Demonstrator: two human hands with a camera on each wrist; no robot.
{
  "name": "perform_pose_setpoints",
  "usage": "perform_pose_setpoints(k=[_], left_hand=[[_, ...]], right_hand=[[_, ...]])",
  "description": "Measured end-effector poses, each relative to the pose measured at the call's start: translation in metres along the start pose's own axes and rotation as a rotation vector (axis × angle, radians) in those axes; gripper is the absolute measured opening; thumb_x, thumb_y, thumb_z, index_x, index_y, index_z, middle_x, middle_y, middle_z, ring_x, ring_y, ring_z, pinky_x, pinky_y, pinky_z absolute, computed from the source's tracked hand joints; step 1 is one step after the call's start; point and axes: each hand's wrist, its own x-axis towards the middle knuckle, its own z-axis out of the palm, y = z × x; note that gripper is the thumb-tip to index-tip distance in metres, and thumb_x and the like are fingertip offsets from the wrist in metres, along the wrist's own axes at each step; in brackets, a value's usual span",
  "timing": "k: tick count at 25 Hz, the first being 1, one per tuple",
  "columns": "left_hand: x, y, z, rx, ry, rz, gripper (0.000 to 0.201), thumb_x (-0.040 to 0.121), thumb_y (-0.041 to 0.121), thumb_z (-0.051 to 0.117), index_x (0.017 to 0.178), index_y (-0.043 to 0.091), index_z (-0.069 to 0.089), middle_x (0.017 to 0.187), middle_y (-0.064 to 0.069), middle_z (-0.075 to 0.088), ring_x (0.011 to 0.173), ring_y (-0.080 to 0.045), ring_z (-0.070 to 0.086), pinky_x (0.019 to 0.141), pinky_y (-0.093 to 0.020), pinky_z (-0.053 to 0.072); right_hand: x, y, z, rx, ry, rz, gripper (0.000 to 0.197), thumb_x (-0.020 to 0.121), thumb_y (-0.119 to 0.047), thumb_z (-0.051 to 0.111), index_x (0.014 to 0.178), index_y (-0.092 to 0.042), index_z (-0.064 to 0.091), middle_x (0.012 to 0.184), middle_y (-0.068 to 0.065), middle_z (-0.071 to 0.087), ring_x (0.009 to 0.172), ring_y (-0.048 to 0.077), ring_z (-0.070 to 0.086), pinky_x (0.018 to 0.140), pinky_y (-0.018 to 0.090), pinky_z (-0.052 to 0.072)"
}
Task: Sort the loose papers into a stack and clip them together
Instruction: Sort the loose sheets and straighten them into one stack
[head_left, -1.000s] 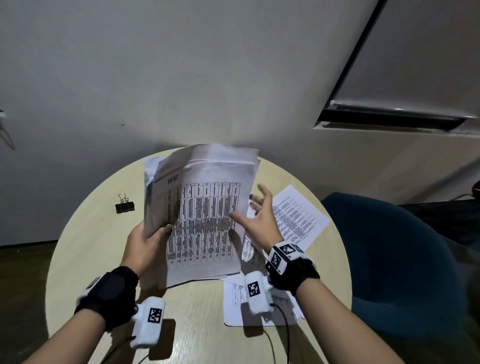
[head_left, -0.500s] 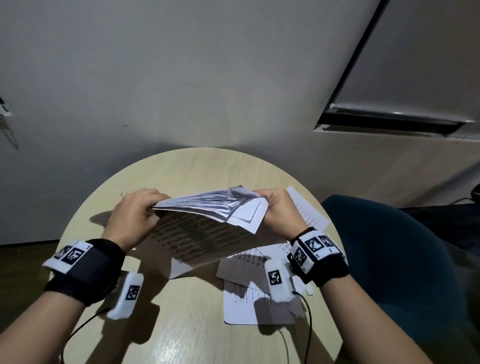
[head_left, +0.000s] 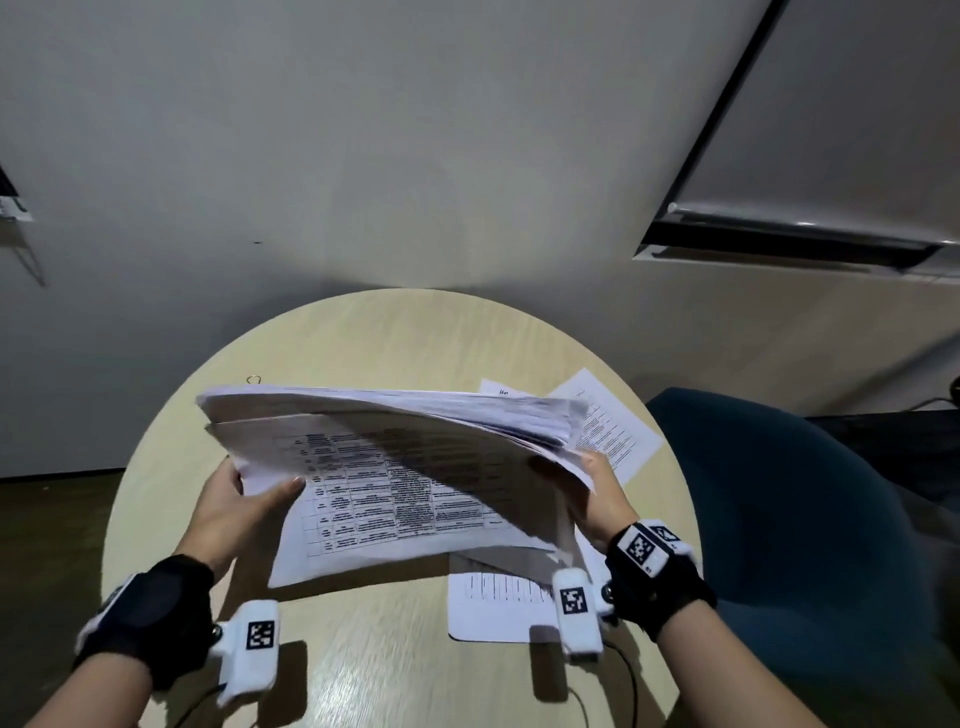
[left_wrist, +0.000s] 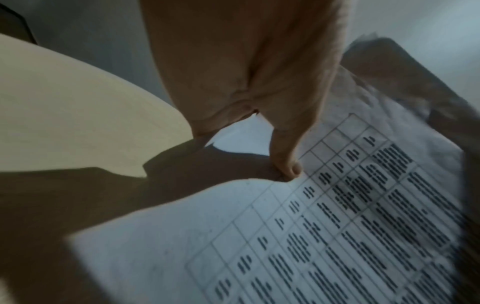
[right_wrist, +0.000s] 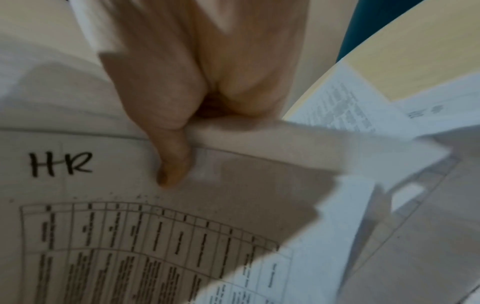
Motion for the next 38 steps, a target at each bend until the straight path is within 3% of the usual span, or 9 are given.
perform_pose_setpoints(k=[3, 7, 13, 19, 22, 28, 33, 35, 38], left_hand=[[-0.013, 0.004, 0.004, -0.043, 0.022, 0.043, 0.028, 0.084, 0.002, 0.068, 0.107, 0.012, 0.057, 0.098, -0.002, 0.067, 0.103, -0.032, 0.065, 0.083, -0.041, 0.052], [-0.052, 0.000, 0.021, -0.137, -0.027, -0.011, 0.025, 0.088, -0.010, 0.055, 0.104, 0.009, 0.051, 0.084, 0.002, 0.059, 0.064, -0.002, 0.066, 0.049, -0.017, 0.049], [-0.043, -0.037, 0.017, -0.194, -0.042, -0.044, 0.035, 0.091, -0.004, 0.056, 0.124, 0.005, 0.052, 0.096, 0.003, 0.066, 0.101, -0.030, 0.063, 0.068, -0.021, 0.045], [-0.036, -0.018, 0.016, -0.214, -0.090, 0.048, 0.032, 0.090, -0.004, 0.057, 0.118, 0.010, 0.053, 0.097, 0.001, 0.068, 0.090, -0.015, 0.064, 0.070, -0.023, 0.045], [-0.019, -0.011, 0.005, -0.109, -0.110, 0.136, 0.029, 0.087, 0.003, 0.064, 0.110, 0.020, 0.059, 0.091, 0.010, 0.075, 0.090, -0.010, 0.069, 0.080, -0.030, 0.050], [0.008, 0.010, -0.012, -0.075, -0.120, 0.259, 0.026, 0.083, -0.002, 0.066, 0.096, 0.020, 0.063, 0.081, 0.016, 0.075, 0.079, -0.008, 0.066, 0.066, -0.017, 0.054], [0.009, -0.017, -0.013, 0.139, -0.196, 0.282, 0.044, 0.081, -0.015, 0.063, 0.090, 0.028, 0.068, 0.094, -0.006, 0.073, 0.095, -0.011, 0.068, 0.075, -0.007, 0.049], [0.000, -0.022, -0.011, 0.140, -0.196, 0.259, 0.053, 0.077, -0.021, 0.062, 0.082, 0.031, 0.066, 0.093, 0.005, 0.075, 0.086, 0.014, 0.063, 0.077, 0.001, 0.043], [-0.009, -0.022, -0.010, 0.088, -0.234, 0.307, 0.034, 0.070, -0.003, 0.068, 0.089, 0.024, 0.065, 0.081, 0.014, 0.072, 0.079, -0.001, 0.067, 0.072, -0.004, 0.046]], right_hand=[[0.019, 0.046, -0.008, -0.006, 0.062, 0.192, 0.032, 0.089, -0.030, 0.065, 0.119, -0.021, 0.060, 0.093, 0.013, 0.074, 0.078, 0.034, 0.071, 0.065, 0.058, 0.056], [0.005, 0.050, -0.001, -0.016, 0.047, 0.136, 0.022, 0.081, 0.012, 0.065, 0.079, -0.010, 0.066, 0.065, -0.004, 0.071, 0.065, 0.012, 0.067, 0.059, 0.023, 0.053], [0.011, 0.064, 0.002, 0.130, 0.065, 0.234, 0.060, 0.066, 0.008, 0.078, 0.115, -0.013, 0.049, 0.106, 0.011, 0.064, 0.101, 0.026, 0.061, 0.069, 0.021, 0.055], [0.021, 0.067, 0.025, 0.438, 0.195, 0.422, 0.086, 0.068, 0.017, 0.074, 0.132, -0.031, 0.043, 0.132, 0.002, 0.039, 0.125, 0.027, 0.040, 0.083, 0.052, 0.055], [0.029, 0.057, 0.022, 0.428, 0.155, 0.396, 0.091, 0.058, 0.008, 0.086, 0.134, -0.020, 0.044, 0.138, 0.012, 0.046, 0.120, 0.031, 0.052, 0.080, 0.042, 0.058], [0.039, 0.023, 0.000, 0.336, 0.081, 0.073, 0.019, 0.076, 0.019, 0.063, 0.093, 0.011, 0.062, 0.070, 0.010, 0.072, 0.063, 0.017, 0.068, 0.059, 0.024, 0.055], [0.030, 0.039, -0.008, 0.130, -0.016, 0.142, 0.039, 0.078, 0.025, 0.053, 0.086, -0.008, 0.070, 0.066, -0.020, 0.071, 0.068, -0.009, 0.065, 0.068, 0.022, 0.050], [0.020, 0.044, -0.007, 0.046, -0.030, 0.104, 0.044, 0.082, 0.022, 0.050, 0.082, -0.015, 0.074, 0.071, -0.015, 0.073, 0.071, -0.007, 0.066, 0.068, 0.018, 0.051], [0.013, 0.042, -0.006, -0.050, 0.005, 0.036, 0.044, 0.079, 0.015, 0.057, 0.072, -0.024, 0.077, 0.071, -0.007, 0.074, 0.070, -0.003, 0.064, 0.067, 0.016, 0.051]])
